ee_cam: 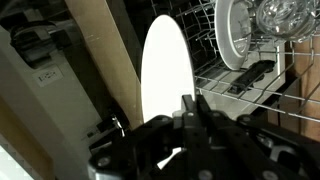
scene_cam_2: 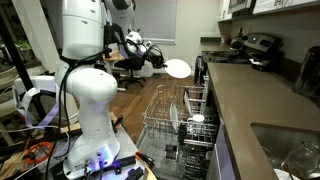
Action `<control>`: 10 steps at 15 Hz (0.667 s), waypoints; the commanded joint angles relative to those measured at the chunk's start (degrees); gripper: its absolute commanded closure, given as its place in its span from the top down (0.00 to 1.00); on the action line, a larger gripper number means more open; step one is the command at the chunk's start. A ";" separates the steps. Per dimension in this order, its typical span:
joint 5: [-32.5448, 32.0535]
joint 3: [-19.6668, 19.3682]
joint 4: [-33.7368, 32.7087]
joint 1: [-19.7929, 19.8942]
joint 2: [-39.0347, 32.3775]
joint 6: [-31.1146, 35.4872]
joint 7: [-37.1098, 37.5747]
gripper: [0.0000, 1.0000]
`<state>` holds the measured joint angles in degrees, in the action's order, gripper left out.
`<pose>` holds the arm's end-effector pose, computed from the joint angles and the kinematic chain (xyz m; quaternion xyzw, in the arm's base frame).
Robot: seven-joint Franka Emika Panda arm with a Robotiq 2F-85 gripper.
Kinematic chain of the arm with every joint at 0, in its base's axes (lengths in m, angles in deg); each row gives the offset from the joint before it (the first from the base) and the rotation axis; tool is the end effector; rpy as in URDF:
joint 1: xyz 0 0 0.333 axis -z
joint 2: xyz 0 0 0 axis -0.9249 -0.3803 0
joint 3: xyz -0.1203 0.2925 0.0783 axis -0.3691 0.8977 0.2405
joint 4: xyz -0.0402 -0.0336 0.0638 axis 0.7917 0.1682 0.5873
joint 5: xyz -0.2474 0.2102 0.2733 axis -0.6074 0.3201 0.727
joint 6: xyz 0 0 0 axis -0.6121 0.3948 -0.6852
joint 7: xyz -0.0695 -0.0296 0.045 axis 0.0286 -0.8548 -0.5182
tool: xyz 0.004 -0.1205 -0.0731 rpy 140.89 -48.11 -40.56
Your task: Place the white plate in the dishwasher
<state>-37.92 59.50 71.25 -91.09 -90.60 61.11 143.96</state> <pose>0.4921 0.3562 0.2994 0.8484 0.1889 0.2953 0.3966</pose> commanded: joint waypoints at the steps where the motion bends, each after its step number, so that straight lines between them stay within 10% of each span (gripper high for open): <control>1: 0.16 -0.52 -0.13 -0.52 -0.01 0.01 -0.11 0.06; 10: 0.17 -0.59 -0.12 -0.65 -0.93 0.03 -0.11 0.06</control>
<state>-37.91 59.46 71.25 -91.19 -91.54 61.11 143.97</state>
